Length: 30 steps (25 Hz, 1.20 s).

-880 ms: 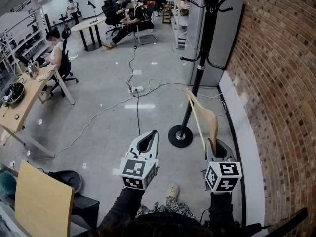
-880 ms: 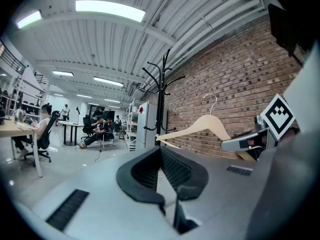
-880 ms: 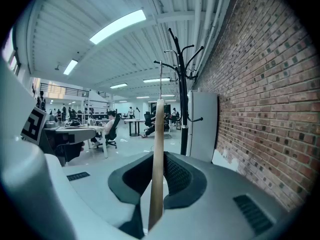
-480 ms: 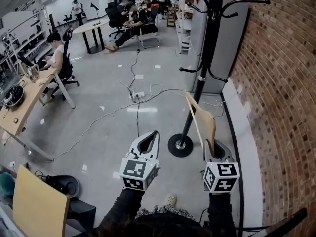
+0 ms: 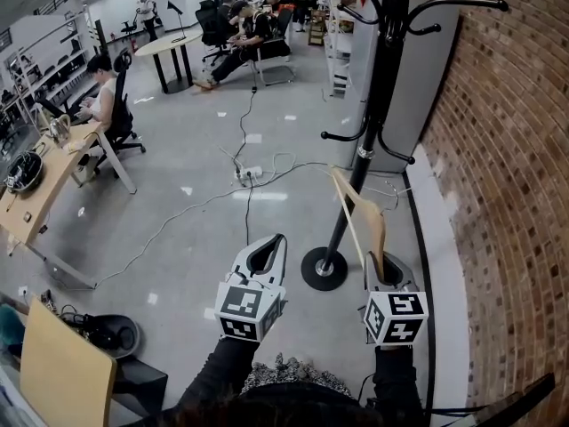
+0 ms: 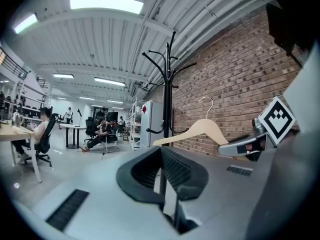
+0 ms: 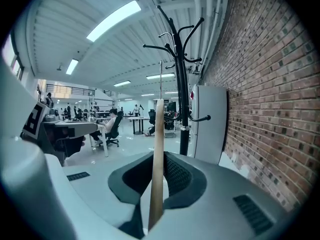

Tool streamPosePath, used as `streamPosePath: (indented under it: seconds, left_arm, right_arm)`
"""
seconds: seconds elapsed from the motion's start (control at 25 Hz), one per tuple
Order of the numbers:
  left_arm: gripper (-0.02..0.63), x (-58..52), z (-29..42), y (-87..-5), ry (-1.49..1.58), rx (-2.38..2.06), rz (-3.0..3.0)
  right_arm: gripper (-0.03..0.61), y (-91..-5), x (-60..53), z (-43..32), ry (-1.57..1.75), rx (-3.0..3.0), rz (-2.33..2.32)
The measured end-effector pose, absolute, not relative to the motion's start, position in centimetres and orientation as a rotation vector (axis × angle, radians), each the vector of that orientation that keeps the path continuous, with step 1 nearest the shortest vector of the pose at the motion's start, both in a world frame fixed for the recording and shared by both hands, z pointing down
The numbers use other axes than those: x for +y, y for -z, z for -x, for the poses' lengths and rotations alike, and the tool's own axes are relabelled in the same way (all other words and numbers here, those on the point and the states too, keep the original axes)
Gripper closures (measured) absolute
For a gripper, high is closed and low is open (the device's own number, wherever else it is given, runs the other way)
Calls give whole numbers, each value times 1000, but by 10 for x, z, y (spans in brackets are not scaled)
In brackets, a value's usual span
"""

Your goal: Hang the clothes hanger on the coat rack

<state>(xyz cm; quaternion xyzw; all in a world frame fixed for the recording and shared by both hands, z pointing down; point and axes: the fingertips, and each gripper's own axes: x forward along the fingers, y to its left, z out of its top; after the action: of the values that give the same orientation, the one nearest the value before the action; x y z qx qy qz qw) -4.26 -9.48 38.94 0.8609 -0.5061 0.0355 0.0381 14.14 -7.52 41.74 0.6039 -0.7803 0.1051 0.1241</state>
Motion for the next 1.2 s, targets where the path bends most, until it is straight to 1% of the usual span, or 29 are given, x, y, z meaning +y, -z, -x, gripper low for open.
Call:
streamPosePath:
  seconds: [0.36,0.64,1.2]
  left_arm:
    - [604,-122,26,-391,-139,-1579,-2624]
    - [606,-145,34,-391,-150,-1607,-2601]
    - [605,-255,26,-393,-124,-1519,-2657]
  right_arm:
    - [520,-424,-110,-154,-326,-2295,-1718]
    - [520,-429,-138,-154,-355,-2293,-1711]
    - [519,-440,-230,-150,-367,-2237,-1749]
